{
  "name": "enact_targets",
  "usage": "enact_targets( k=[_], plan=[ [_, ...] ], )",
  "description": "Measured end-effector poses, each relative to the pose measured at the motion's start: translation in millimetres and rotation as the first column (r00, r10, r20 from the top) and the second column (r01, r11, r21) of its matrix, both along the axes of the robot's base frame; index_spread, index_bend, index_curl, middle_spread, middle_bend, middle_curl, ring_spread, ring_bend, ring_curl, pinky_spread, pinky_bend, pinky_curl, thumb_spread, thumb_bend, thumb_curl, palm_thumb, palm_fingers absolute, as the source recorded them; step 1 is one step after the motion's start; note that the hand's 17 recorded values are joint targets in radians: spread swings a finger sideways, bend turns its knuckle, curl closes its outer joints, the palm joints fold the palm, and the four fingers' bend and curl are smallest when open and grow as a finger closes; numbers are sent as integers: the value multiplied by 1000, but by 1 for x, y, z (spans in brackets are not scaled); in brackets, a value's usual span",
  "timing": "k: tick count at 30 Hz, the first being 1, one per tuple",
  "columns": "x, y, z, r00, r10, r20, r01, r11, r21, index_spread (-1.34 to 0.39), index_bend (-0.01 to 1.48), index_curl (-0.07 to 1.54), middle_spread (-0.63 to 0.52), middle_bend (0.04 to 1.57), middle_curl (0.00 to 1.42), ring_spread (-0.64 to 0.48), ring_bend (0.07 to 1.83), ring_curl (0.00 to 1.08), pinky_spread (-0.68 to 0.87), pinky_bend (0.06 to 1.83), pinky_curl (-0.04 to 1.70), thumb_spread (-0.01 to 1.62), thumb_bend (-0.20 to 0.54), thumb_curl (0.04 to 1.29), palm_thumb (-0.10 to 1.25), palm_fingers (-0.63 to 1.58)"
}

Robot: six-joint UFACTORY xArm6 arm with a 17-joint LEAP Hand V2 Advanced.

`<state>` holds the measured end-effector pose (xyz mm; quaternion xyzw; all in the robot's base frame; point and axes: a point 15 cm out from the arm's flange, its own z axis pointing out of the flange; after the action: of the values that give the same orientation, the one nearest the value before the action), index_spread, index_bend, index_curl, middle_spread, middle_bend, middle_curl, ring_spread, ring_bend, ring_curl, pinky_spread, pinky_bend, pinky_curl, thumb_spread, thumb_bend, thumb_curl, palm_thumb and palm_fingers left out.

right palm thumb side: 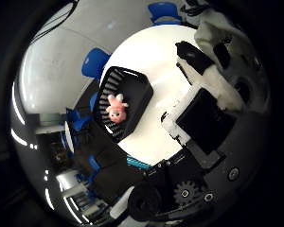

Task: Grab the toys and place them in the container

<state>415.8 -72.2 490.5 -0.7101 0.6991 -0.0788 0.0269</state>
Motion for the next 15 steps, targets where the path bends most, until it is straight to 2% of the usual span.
enact_targets(
  k=[4, 15],
  plan=[
    [13, 45, 25, 997, 48, 61, -49, 999, 6, -257, 1090, 921, -184, 1310, 954, -287, 1339, 930, -161, 1302, 1120, 1118, -13, 617, 1062, 964],
    [42, 163, 27, 975, 155, 157, -166, 984, 57, -262, 1054, 930, -183, 1295, 949, -295, 1307, 955, -172, 1242, 1179, 1090, -10, 642, 1062, 996]
  ],
)
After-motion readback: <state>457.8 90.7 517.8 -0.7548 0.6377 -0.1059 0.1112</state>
